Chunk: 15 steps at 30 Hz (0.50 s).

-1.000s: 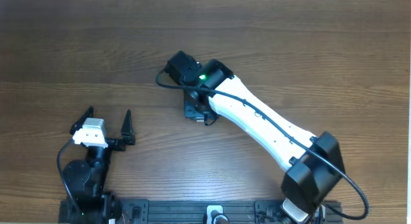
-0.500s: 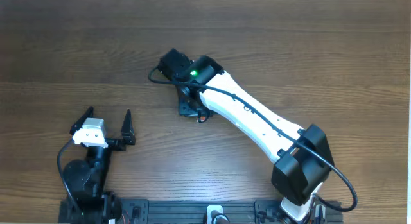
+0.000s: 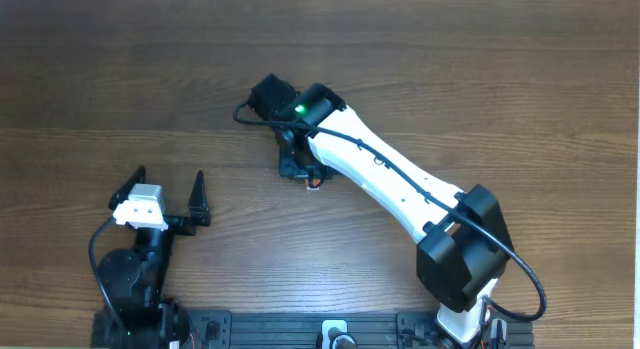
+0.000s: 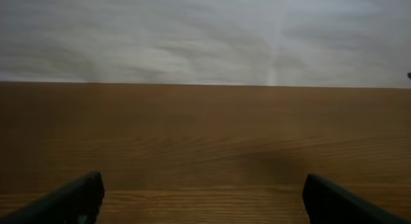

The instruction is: Stack Cubes

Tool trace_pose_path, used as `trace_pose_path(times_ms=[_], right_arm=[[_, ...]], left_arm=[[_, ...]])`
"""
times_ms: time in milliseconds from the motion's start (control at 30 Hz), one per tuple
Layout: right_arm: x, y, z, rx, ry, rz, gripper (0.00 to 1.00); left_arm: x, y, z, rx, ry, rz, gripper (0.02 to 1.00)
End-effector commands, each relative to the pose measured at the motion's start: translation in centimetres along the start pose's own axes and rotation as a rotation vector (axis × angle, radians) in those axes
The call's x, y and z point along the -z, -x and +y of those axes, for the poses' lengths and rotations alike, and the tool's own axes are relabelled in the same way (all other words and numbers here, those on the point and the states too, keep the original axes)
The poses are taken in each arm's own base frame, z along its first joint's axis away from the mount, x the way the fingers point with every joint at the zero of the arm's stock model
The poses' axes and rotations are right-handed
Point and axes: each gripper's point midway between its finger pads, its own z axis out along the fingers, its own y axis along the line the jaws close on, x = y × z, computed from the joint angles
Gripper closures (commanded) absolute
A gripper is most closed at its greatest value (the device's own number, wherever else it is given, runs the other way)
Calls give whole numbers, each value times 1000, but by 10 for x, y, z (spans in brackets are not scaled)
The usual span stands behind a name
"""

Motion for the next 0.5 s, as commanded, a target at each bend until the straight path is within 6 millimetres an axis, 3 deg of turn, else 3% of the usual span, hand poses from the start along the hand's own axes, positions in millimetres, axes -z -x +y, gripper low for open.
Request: trace_pose_path(times_ms=[33,500], right_arm=[[1,9,3,-6,13,-18,965],[-5,12,4,0,11,-16,963]], left_arm=[[0,-1,0,-15,-6,-4,18],[0,-1,0,-15,-6,-3,18]])
